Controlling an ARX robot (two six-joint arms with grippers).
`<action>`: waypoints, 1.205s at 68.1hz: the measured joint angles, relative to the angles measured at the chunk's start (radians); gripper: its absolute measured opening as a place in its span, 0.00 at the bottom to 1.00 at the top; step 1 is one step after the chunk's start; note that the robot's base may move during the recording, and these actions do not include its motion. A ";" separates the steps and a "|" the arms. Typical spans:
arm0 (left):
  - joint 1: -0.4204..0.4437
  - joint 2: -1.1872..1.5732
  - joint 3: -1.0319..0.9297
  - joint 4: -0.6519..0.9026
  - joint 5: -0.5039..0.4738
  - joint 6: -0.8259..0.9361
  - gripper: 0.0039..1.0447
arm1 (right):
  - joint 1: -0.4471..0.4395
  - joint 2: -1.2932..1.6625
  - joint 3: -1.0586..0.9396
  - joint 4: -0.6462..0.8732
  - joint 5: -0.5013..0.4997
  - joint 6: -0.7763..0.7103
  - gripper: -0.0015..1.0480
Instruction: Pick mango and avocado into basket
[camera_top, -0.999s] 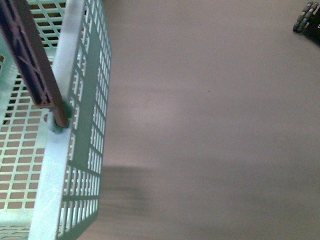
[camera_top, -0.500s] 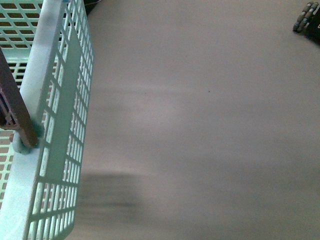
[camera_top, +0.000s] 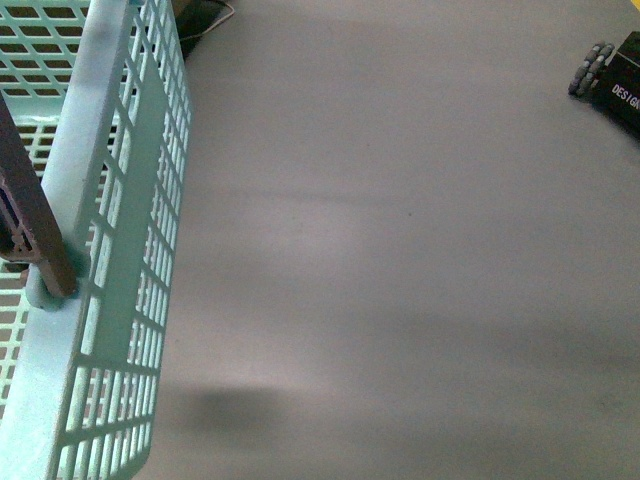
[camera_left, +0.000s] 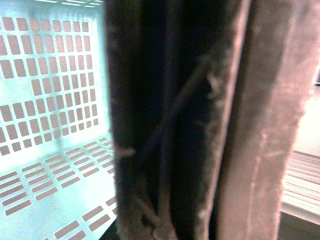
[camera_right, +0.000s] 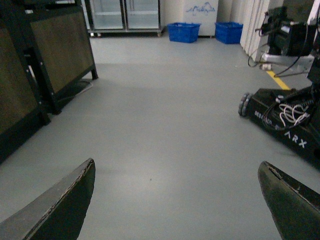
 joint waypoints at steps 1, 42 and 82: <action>0.000 0.000 0.000 0.000 0.000 0.000 0.13 | 0.000 0.000 0.000 0.000 0.000 0.001 0.92; 0.000 0.000 0.001 0.000 0.000 0.000 0.13 | 0.000 0.000 0.000 0.000 -0.001 0.000 0.92; 0.000 0.000 0.002 0.000 0.000 0.000 0.13 | 0.000 0.000 0.000 0.000 0.000 0.000 0.92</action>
